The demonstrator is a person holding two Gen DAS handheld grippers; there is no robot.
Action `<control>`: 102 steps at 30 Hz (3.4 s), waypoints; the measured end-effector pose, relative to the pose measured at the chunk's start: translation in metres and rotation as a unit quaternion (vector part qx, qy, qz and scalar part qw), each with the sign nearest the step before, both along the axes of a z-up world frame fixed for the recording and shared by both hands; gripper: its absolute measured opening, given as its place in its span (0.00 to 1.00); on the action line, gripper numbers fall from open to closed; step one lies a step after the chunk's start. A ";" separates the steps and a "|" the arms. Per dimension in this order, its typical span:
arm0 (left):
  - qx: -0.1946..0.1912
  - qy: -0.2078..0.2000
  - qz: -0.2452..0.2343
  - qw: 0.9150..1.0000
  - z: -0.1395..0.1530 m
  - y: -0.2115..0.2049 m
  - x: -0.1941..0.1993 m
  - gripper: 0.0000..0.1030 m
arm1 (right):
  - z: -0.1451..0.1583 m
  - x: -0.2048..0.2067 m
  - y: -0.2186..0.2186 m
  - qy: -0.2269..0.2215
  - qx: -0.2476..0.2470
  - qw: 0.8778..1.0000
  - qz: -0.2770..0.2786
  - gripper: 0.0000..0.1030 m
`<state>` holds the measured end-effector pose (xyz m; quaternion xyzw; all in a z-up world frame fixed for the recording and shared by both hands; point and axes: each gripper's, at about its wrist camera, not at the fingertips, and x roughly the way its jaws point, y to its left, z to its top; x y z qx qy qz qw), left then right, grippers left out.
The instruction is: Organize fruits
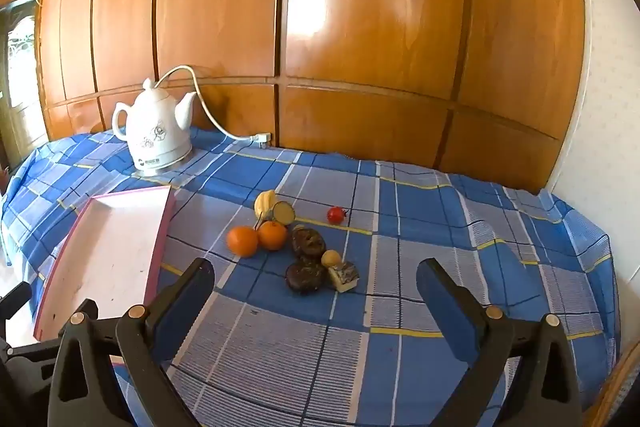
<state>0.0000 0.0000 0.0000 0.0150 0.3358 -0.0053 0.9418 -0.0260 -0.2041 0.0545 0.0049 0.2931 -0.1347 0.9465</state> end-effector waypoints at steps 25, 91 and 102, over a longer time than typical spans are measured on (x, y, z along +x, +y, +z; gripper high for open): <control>-0.001 -0.009 0.005 1.000 0.003 0.009 -0.002 1.00 | -0.016 0.006 0.012 0.014 0.026 0.999 0.029 1.00; 0.009 -0.030 -0.002 0.999 0.014 0.003 -0.008 1.00 | 0.018 0.009 -0.011 -0.026 0.024 0.999 0.042 1.00; 0.010 -0.026 -0.006 1.000 0.011 0.001 -0.007 1.00 | 0.035 0.020 -0.039 -0.035 0.013 0.998 0.045 1.00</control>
